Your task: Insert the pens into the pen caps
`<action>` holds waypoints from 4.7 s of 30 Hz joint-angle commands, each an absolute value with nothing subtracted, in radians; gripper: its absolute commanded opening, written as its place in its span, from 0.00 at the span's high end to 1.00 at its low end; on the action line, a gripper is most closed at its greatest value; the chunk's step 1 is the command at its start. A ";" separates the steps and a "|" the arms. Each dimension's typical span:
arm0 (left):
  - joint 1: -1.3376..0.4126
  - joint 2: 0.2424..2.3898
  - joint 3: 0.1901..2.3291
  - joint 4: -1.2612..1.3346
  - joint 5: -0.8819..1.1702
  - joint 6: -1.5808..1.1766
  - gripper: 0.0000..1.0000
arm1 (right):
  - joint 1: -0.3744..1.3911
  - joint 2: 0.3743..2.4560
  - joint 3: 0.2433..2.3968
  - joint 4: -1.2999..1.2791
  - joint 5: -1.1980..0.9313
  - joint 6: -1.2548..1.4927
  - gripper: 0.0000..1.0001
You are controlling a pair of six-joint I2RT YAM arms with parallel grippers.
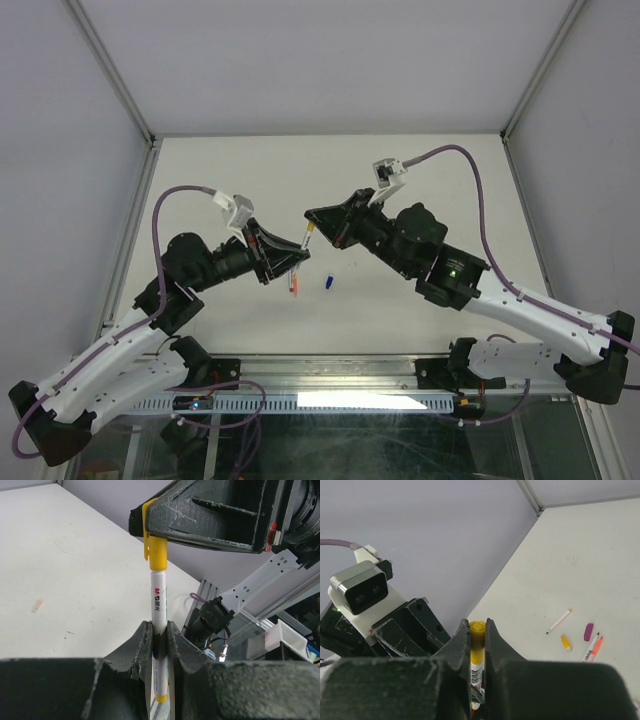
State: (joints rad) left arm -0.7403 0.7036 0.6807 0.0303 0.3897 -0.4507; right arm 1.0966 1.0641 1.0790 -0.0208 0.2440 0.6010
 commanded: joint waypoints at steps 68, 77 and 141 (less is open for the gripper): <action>-0.747 0.746 0.877 0.094 0.404 -0.370 1.00 | 1.290 1.018 1.193 0.036 0.477 0.440 0.54; -0.746 0.740 0.869 0.123 0.411 -0.387 1.00 | 1.273 1.080 1.207 0.045 0.429 0.485 0.62; -0.698 0.823 0.757 -0.365 -0.079 -0.456 0.09 | 0.583 1.650 0.970 -0.494 0.174 0.471 0.68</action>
